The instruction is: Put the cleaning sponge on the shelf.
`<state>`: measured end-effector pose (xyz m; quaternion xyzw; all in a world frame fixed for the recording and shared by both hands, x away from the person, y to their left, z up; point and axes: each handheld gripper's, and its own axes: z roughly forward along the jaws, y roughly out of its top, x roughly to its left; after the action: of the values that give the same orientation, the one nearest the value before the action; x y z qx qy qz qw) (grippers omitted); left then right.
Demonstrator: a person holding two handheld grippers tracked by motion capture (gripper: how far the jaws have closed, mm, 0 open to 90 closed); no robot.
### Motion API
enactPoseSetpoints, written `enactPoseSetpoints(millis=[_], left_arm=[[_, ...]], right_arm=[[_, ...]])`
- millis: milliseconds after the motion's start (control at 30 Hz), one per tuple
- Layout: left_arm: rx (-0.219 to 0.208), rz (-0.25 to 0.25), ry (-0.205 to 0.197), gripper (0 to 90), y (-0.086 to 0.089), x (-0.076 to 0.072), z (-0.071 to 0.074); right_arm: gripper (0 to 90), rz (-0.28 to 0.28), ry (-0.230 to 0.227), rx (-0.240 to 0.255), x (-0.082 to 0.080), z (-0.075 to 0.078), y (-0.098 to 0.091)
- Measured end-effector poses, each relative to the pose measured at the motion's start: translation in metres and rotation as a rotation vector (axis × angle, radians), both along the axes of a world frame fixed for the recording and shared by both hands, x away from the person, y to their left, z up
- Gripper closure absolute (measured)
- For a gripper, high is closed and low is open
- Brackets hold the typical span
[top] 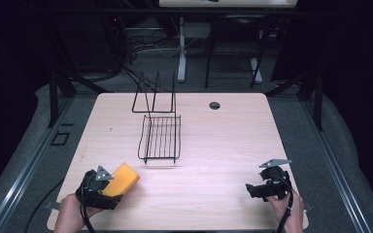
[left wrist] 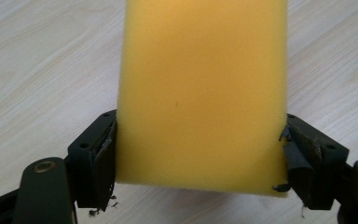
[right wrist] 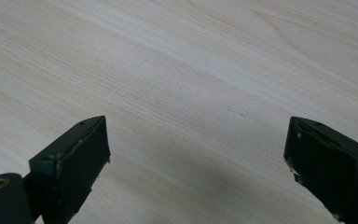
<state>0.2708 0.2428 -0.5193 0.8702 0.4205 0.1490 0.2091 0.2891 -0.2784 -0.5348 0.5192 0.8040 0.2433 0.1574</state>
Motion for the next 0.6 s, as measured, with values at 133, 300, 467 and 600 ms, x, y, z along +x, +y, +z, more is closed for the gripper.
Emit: enactPoseSetpoints(millis=[133, 300, 467, 600], left_arm=[[-0.001, -0.010, -0.016, 22.6, -0.001, -0.002, 0.006], [-0.009, -0.015, -0.030, 22.6, -0.004, -0.004, 0.010], [-0.016, -0.021, -0.037, 22.6, -0.006, -0.006, 0.014], [-0.018, -0.021, -0.041, 22.6, -0.006, -0.007, 0.016]], right_arm=[[6.4, -0.002, -0.001, 0.001, 0.000, 0.000, 0.000], [6.4, -0.002, -0.003, 0.003, 0.000, 0.000, 0.000], [6.5, -0.004, -0.007, -0.004, -0.001, 0.001, 0.000], [6.6, -0.004, -0.009, -0.002, -0.002, 0.002, 0.000]])
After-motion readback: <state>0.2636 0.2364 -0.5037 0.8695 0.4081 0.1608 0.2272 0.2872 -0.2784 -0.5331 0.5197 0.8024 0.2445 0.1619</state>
